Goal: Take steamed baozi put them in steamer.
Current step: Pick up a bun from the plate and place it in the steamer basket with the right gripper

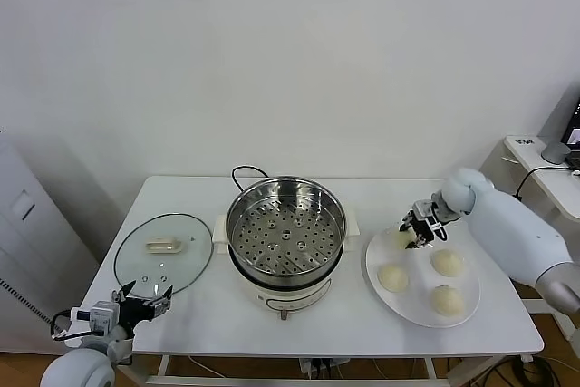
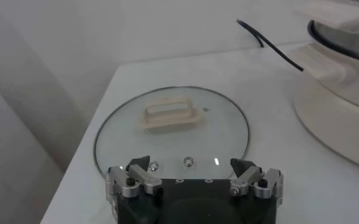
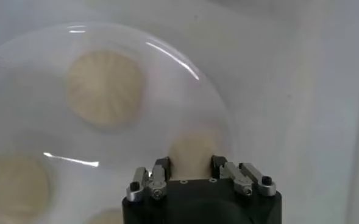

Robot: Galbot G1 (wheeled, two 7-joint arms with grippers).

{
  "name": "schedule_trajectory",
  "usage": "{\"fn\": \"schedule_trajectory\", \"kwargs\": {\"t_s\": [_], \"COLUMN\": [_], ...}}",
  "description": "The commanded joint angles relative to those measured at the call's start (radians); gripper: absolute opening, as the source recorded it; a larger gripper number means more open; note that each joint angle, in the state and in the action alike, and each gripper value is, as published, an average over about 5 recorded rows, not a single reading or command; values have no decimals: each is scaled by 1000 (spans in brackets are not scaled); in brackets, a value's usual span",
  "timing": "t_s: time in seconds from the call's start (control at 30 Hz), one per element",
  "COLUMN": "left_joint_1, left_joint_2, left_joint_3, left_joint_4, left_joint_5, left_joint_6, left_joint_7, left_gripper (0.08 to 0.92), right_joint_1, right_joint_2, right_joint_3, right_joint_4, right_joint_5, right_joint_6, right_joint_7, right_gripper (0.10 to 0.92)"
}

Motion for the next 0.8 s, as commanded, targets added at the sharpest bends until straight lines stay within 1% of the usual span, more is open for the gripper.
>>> {"fn": "schedule_trajectory", "kwargs": {"t_s": [0.03,0.13,0.27,0.5,0.7,0.8], "left_joint_1": [2,6,13,15,21,28], "left_joint_2": [3,7,10,17,31,36], "left_joint_3": [1,3,5,19,21,20], "left_joint_4": [-14,-17,-20,-25,-29,-28], "left_joint_5": [5,5,5,10,11,11], "left_joint_6": [4,3,1,0,-4,-8], "left_joint_7": [-1,0,0,0,0,1], "left_gripper": [823,823,823,823,823,823], "right_joint_1": [342,458,531,564,525,504], "right_joint_2": [-53,6,108,331,472,496], "right_joint_3": [-247,-304,-341,-369,-361,-354], "right_joint_4": [109,81,45,10,-22,-1], "right_joint_5": [207,274,327,360,313,241], "right_joint_6": [8,84,192,407,612,651], "right_joint_7": [-18,-37,-53,-61,-96,-111], "right_gripper": [427,428,432,434,441,441]}}
